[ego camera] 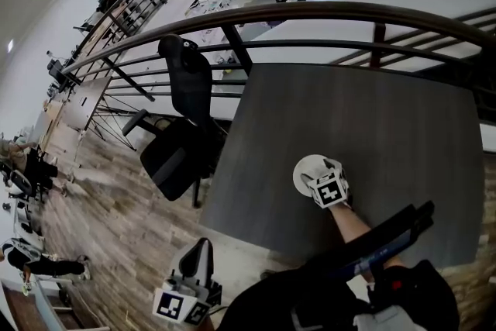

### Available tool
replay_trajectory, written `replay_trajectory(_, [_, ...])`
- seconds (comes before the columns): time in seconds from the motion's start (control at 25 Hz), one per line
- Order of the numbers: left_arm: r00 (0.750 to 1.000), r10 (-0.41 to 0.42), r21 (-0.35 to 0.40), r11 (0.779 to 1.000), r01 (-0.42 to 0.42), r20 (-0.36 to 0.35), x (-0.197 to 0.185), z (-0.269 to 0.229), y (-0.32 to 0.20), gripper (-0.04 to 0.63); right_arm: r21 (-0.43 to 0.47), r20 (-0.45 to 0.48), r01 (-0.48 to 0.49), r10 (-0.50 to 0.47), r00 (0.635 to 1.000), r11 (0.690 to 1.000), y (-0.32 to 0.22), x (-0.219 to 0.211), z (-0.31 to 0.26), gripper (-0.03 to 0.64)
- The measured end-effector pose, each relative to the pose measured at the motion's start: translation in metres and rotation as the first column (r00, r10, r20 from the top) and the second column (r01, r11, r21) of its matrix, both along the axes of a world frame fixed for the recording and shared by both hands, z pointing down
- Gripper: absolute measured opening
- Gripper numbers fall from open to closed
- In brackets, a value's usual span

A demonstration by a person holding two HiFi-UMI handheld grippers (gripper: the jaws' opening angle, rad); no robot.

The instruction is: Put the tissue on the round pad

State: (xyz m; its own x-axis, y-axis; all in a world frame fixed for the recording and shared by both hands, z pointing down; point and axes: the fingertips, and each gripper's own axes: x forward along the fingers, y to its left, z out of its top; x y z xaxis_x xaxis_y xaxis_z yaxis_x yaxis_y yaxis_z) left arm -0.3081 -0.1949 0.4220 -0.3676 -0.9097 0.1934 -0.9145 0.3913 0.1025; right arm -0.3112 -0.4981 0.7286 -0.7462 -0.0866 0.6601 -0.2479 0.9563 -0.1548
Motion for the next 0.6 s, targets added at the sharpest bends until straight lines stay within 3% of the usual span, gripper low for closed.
replay_trajectory(0.16, [0.999, 0.044, 0.020, 0.999, -0.044, -0.002, -0.002, 0.003, -0.011, 0.003, 0.000, 0.106, -0.022, 0.022, 0.994, 1.000, 0.000, -0.006, -0.042, 0.350])
replay_trajectory(0.6, [0.981, 0.195, 0.053, 0.979, -0.195, 0.004, 0.017, -0.003, -0.028, 0.003, 0.072, 0.360, -0.061, 0.031, 0.932, 0.995, 0.022, 0.020, -0.150, 0.027])
